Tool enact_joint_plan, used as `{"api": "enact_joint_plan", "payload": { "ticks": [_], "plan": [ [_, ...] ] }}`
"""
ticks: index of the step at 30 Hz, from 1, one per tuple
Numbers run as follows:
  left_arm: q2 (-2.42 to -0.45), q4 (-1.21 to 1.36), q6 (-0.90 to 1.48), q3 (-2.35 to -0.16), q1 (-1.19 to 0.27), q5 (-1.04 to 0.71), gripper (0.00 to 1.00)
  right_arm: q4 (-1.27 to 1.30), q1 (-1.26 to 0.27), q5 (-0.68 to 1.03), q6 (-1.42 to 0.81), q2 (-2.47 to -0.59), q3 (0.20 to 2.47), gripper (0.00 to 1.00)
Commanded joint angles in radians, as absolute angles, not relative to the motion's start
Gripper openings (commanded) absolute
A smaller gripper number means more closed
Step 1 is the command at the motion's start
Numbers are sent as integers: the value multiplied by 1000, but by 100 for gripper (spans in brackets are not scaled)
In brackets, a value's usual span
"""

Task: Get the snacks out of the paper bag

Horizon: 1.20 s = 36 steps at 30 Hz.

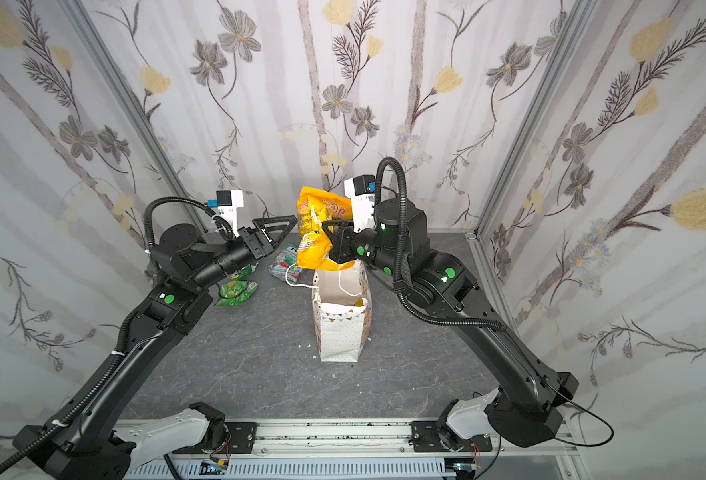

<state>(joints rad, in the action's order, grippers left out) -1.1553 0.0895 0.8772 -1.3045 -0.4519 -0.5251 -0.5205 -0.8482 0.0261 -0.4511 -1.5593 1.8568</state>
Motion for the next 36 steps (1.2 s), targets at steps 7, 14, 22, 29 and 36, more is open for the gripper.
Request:
{"api": "enact_joint_plan", "payload": {
  "ticks": [7,14,22,29,36],
  "plan": [
    [-1231,360,1074,-1304,-457,-653,100,-379,-883,79,-425,-1590,1897,0],
    [-1256,418,1127,-1293,-472,-687,97,-408,-899,109,-423,-1656,1919,0],
    [-1232,382,1071,-1286,-474,-662,69,-432,-902,127,-423,-1683,1922,3],
    [-1221,354,1028,-1287,-474,-634,47,-439,-905,130,-412,-1673,1921,26],
    [-1217,349,1018,-1286,-462,-623,26,-434,-909,120,-401,-1647,1916,37]
  ]
}}
